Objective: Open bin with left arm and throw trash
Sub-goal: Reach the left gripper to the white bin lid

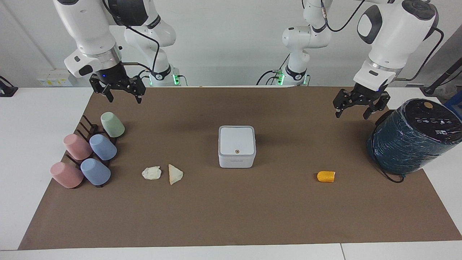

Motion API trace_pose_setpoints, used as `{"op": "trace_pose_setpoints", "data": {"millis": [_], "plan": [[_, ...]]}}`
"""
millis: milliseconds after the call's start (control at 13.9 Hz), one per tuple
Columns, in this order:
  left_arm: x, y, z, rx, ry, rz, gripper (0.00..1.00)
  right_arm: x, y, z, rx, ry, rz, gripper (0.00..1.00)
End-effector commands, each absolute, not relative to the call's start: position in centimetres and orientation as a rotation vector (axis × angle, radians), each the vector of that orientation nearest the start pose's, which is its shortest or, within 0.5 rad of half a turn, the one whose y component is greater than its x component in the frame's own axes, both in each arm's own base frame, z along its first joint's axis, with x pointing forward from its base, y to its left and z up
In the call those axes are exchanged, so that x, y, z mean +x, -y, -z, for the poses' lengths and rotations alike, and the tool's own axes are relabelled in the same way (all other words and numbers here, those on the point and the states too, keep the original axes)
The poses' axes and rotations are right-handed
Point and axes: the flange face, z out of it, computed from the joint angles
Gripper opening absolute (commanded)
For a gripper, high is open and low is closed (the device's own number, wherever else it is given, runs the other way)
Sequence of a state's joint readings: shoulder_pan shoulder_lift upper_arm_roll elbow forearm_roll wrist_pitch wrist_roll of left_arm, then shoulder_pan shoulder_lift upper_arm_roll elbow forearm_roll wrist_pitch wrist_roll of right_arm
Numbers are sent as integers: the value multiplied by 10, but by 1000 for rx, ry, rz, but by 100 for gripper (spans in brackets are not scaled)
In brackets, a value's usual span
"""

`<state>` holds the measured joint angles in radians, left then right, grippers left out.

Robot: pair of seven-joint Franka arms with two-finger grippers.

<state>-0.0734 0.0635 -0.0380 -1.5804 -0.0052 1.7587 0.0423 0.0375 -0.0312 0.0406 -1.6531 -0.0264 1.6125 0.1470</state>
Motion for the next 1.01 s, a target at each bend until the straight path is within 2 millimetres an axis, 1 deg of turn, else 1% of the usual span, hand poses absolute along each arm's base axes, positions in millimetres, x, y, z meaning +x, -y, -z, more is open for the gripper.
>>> {"op": "trace_pose_setpoints", "data": {"millis": [0, 144, 215, 287, 431, 503, 574, 646, 718, 862, 933], "plan": [[581, 64, -598, -3149, -226, 174, 100, 538, -38, -607, -3164, -108, -11, 100], [581, 64, -599, -3149, -226, 176, 100, 538, -36, -607, -3165, -113, -20, 100], [581, 68, -600, -3150, -224, 183, 100, 537, -36, -606, -3165, -110, -23, 100], [580, 75, -600, -3149, -245, 185, 100, 537, -36, -606, -3165, -110, -23, 100], [577, 96, -598, -3147, -294, 194, 100, 537, -37, -606, -3165, -108, -23, 100], [577, 102, -598, -3149, -291, 201, 100, 537, -38, -606, -3165, -105, -23, 100], [576, 113, -599, -3151, -294, 229, 100, 537, -38, -606, -3165, -105, -23, 100], [575, 132, -594, -3158, -279, 269, 100, 537, -37, -606, -3165, -108, -23, 100], [570, 149, -593, -3169, -233, 315, 100, 537, -38, -606, -3165, -105, -23, 100], [562, 184, -586, -3196, -145, 344, 100, 537, -37, -607, -3165, -108, -20, 100], [559, 201, -583, -3210, -100, 349, 83, 537, -38, -607, -3165, -105, -20, 100]]}}
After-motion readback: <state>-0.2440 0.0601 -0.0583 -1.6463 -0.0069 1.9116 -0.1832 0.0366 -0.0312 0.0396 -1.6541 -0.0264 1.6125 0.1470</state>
